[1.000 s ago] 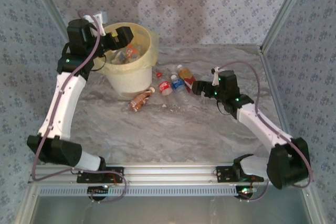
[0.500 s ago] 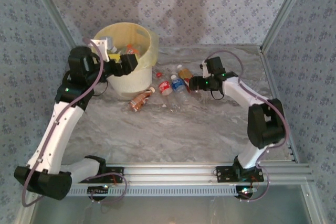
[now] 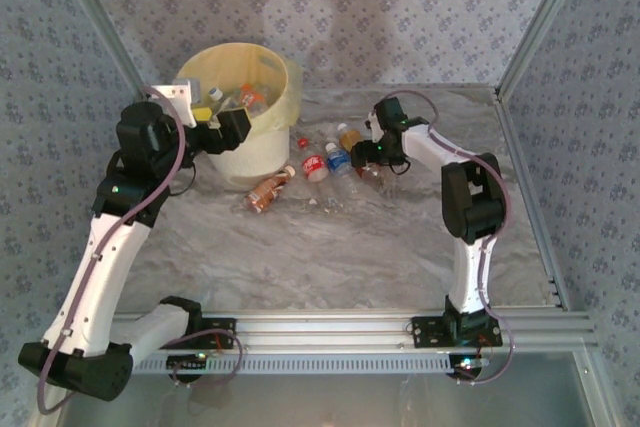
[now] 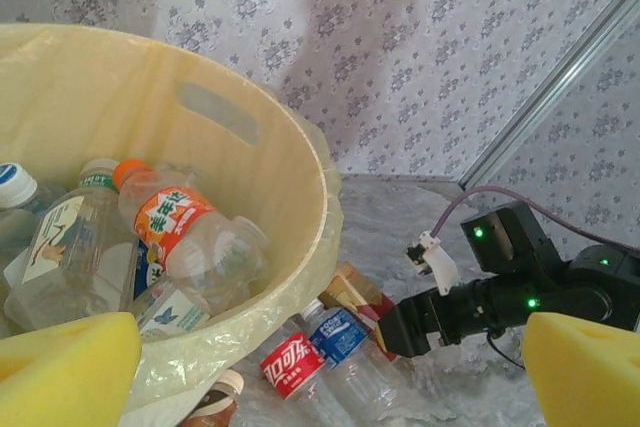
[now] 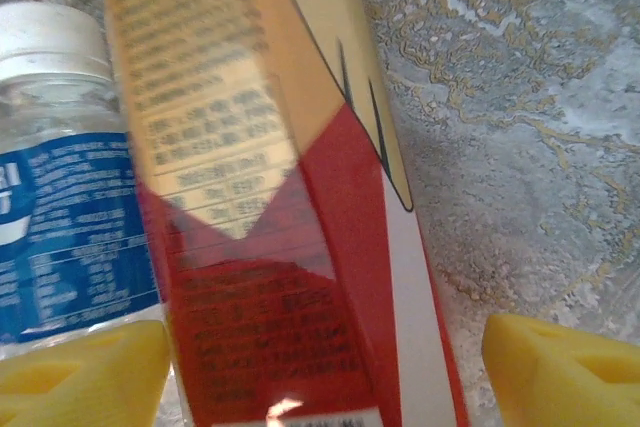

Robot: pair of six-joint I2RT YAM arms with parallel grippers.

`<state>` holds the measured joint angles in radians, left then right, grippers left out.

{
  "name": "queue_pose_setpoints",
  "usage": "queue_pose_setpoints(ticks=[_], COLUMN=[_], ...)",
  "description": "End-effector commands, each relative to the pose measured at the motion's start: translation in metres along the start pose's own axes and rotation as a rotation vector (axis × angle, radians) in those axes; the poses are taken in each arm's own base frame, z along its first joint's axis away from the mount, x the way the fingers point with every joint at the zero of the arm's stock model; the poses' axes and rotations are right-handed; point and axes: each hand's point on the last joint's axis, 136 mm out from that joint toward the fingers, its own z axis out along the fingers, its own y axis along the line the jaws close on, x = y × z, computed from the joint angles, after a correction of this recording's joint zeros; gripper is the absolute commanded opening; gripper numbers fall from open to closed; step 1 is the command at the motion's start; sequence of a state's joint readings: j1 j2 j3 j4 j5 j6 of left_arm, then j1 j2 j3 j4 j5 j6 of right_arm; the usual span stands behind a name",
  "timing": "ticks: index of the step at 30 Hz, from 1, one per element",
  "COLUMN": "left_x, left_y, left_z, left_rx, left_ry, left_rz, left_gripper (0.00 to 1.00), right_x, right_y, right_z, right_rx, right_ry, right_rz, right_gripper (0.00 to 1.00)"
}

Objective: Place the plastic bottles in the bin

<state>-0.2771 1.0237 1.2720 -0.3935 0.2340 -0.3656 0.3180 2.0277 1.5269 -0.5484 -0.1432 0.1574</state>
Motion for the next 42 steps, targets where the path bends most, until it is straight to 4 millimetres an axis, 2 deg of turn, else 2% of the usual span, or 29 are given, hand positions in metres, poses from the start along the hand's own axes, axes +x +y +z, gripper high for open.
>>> queue_pose_setpoints(ticks=[1,5,8,12,14,18,20,24,31,34,37,42], left_x=[0.001,0.002,0.002,0.004,0.005,0.006,0.006,0.007,0.009,0.012,0.015,0.020], left_y=[0.004,0.007,0.008,0.010,0.010,0.010,0.010,0.009,-0.005,-0.015,-0.026,-0.043], left_z=[0.002,0.003,0.003,0.006,0.007,0.006,0.005,0.004,0.008,0.013,0.017,0.022], left_rx=[-0.019,-0.030,-0.037,-0.041,-0.043,-0.043,-0.044,-0.037,0.050,0.118,0.170,0.233], left_ry=[0.003,0.005,0.005,0.012,0.017,0.017,0.018,0.024,0.030,0.035,0.049,0.070], left_rz=[0.019,0.022,0.023,0.021,0.018,0.016,0.019,0.024,-0.011,-0.047,-0.054,-0.051], left_gripper=[0.98,0.98,0.98,0.98,0.98,0.98,0.98,0.98,0.98,0.98,0.98,0.98], right_x=[0.008,0.010,0.011,0.008,0.005,-0.003,-0.005,-0.014,-0.014,-0.009,0.006,0.020], right_y=[-0.011,-0.017,-0.017,-0.010,-0.011,-0.019,-0.017,-0.013,-0.009,-0.007,-0.004,0.017], right_z=[0.002,0.002,0.006,0.016,0.023,0.033,0.031,0.008,-0.056,-0.085,-0.104,-0.133], right_rx=[0.074,0.103,0.103,0.071,0.071,0.098,0.097,0.095,0.080,0.071,0.050,-0.051], right_ry=[0.054,0.053,0.055,0.061,0.064,0.063,0.053,-0.031,-0.230,-0.320,-0.375,-0.469], right_rz=[0.024,0.047,0.058,0.041,0.042,0.053,0.050,0.040,0.045,0.047,0.050,0.018], right_gripper=[0.80,0.76,0.76,0.87,0.87,0.78,0.72,0.65,0.58,0.56,0.54,0.53])
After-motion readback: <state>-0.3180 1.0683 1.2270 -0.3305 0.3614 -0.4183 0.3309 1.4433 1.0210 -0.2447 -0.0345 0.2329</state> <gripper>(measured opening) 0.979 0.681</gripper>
